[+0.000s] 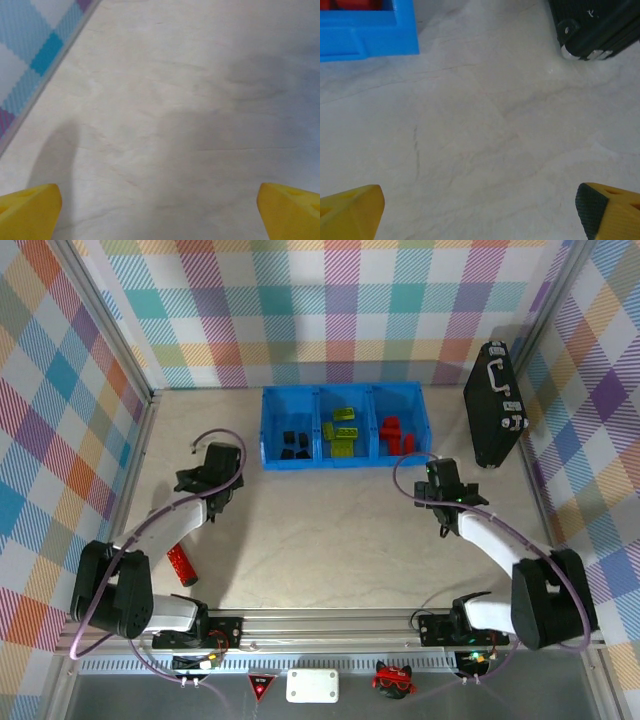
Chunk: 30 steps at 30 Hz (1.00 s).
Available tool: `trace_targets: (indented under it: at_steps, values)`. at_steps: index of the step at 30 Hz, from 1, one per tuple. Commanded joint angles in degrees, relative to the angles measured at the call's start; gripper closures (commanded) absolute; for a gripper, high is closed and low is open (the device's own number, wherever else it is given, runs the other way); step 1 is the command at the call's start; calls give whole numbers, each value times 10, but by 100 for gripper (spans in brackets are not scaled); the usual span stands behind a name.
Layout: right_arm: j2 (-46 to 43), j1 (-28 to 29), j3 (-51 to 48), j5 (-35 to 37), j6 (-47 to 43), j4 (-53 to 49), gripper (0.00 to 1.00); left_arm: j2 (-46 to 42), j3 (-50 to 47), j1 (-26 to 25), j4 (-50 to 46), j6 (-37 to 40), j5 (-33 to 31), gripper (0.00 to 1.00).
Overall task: Sort the legos into containers by color
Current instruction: Reset both arms
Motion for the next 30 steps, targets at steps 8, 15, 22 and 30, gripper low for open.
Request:
trace_targets:
  at_steps: [8, 15, 22, 30]
  values:
    - [63, -45, -120, -95, -99, 482, 1, 39, -152, 149, 349, 77, 159, 0]
    - [106, -68, -119, -173, -102, 522, 1, 46, -177, 171, 413, 110, 264, 0]
    - [141, -115, -139, -255, -74, 580, 1, 79, -246, 171, 604, 72, 340, 0]
    - [140, -122, -130, -256, -65, 563, 1, 150, -263, 156, 709, 112, 399, 0]
